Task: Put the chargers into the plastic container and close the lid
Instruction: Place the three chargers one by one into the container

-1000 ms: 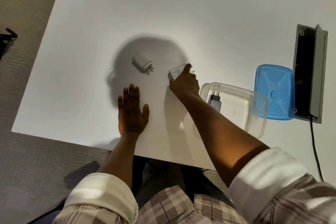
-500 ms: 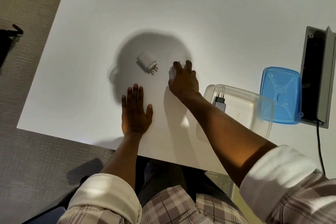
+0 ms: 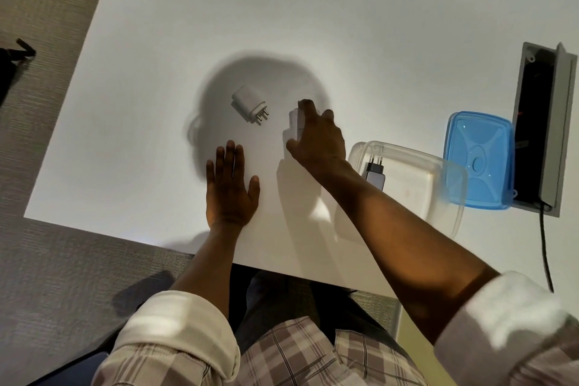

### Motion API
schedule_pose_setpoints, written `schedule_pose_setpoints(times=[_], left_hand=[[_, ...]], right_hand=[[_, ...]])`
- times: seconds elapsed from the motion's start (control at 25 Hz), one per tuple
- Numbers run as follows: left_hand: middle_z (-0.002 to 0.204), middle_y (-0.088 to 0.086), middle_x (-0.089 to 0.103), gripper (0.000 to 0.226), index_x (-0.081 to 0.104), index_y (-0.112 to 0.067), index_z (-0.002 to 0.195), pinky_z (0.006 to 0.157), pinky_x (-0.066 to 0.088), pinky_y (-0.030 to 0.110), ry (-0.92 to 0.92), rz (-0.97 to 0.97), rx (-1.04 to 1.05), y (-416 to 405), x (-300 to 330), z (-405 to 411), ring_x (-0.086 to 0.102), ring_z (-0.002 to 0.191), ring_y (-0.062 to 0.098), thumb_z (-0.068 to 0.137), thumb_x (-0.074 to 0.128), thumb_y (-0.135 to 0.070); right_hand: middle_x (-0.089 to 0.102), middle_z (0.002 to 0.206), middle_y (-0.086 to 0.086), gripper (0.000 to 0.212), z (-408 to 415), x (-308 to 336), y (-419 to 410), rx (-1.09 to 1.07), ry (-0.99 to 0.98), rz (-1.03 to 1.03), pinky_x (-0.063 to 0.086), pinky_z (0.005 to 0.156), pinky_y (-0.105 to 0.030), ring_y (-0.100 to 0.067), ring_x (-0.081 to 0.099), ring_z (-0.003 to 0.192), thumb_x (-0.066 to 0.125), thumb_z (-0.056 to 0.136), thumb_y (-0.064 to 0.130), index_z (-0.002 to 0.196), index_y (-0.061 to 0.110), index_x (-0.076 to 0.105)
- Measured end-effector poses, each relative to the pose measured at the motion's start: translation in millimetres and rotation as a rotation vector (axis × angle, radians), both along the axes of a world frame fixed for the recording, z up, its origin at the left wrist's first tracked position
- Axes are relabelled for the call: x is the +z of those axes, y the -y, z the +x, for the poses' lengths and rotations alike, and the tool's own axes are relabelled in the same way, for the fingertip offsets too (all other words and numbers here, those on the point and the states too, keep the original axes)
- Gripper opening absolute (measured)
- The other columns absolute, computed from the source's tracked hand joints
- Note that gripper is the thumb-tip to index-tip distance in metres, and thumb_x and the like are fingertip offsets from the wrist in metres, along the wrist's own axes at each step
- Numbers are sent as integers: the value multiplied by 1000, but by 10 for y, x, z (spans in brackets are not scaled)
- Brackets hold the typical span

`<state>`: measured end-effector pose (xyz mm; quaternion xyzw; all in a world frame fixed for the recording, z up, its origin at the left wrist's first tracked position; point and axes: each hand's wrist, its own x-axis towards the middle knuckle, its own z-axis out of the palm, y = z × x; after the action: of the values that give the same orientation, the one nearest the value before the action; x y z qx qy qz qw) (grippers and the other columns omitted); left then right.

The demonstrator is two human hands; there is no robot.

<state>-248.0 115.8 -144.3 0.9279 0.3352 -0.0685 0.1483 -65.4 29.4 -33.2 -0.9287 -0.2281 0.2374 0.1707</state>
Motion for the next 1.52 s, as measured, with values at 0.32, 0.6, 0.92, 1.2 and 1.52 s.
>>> schedule_pose_setpoints(times=[0.32, 0.6, 0.92, 1.2, 1.52], left_hand=[[166, 9, 8, 72, 7, -13, 157, 125, 10, 49, 25, -2, -14, 12, -5, -14, 6, 154, 28, 97, 33, -42], [167, 7, 7, 71, 5, -14, 157, 125, 9, 47, 21, -6, -15, 16, 26, -10, 6, 154, 27, 97, 28, -44], [167, 5, 2, 72, 1, -15, 157, 126, 6, 46, 7, -6, -13, 10, 17, -17, 1, 154, 24, 97, 28, -44], [167, 6, 3, 72, 1, -15, 157, 126, 6, 46, 9, -5, -18, 3, 8, -18, 1, 154, 24, 97, 29, -44], [166, 9, 11, 72, 9, -13, 157, 125, 11, 48, 57, -14, -10, 15, 17, -11, 9, 153, 29, 96, 35, -41]], right_hand=[[61, 109, -3, 73, -274, 986, 1060, -109, 55, 118, 53, 74, -36, -23, 61, 90, 72, 70, 46, 133, 39, 36], [62, 105, -9, 73, -37, 612, 1919, -247, 21, -72, 41, 68, -30, -30, 60, 96, 76, 72, 42, 133, 29, 39], [62, 107, -17, 76, 206, -17, 2044, -218, -66, -198, 41, 69, -29, -35, 61, 95, 80, 70, 40, 133, 23, 42], [60, 108, -18, 77, 233, -184, 2054, -227, -105, -209, 41, 71, -31, -35, 60, 96, 82, 68, 41, 132, 23, 42], [60, 121, -15, 61, 135, 380, 1853, -169, -44, -369, 43, 76, -33, -36, 59, 107, 72, 81, 36, 134, 18, 47]])
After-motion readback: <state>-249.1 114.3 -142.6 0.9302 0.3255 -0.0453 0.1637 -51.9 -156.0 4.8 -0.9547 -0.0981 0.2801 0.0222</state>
